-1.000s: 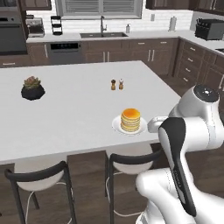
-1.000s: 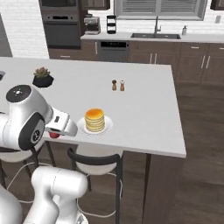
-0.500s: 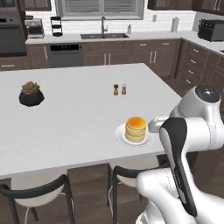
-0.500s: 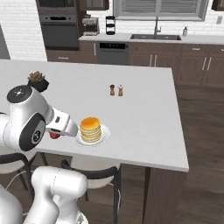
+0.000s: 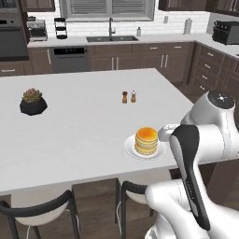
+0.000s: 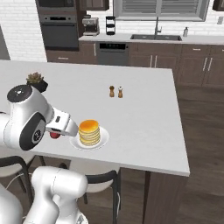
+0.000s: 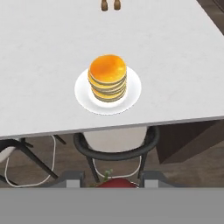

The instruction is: Take the strawberry from the fridge and place it on top of the pancake, located on the dining counter.

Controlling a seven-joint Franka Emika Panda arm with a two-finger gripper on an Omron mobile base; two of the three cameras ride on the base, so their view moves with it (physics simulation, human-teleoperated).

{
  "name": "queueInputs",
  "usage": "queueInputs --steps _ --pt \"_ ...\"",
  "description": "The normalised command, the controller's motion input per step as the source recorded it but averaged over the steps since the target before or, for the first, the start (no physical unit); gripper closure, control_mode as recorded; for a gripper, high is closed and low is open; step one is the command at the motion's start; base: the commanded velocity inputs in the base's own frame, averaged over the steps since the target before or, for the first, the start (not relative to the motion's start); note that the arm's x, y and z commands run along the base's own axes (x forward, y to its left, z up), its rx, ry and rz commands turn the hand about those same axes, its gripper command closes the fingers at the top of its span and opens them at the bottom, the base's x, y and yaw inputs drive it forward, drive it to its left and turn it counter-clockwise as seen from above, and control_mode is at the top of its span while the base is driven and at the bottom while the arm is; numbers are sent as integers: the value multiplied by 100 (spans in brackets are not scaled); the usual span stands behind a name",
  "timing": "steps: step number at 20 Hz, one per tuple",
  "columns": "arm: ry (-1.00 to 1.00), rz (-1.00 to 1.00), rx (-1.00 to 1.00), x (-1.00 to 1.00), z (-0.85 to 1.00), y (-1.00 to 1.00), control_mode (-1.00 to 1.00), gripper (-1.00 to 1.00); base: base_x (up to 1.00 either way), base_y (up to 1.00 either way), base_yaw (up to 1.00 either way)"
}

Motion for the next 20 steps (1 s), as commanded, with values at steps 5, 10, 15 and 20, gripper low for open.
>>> queueInputs --steps 5,10,15,20 --pt "0 0 -1 11 1 2 -100 100 32 7 0" --pt "3 0 -3 76 2 6 -100 100 0 0 0" --pt "4 0 -1 91 0 1 -100 100 0 0 0" --pt "21 0 0 99 -8 -1 -100 100 0 0 0"
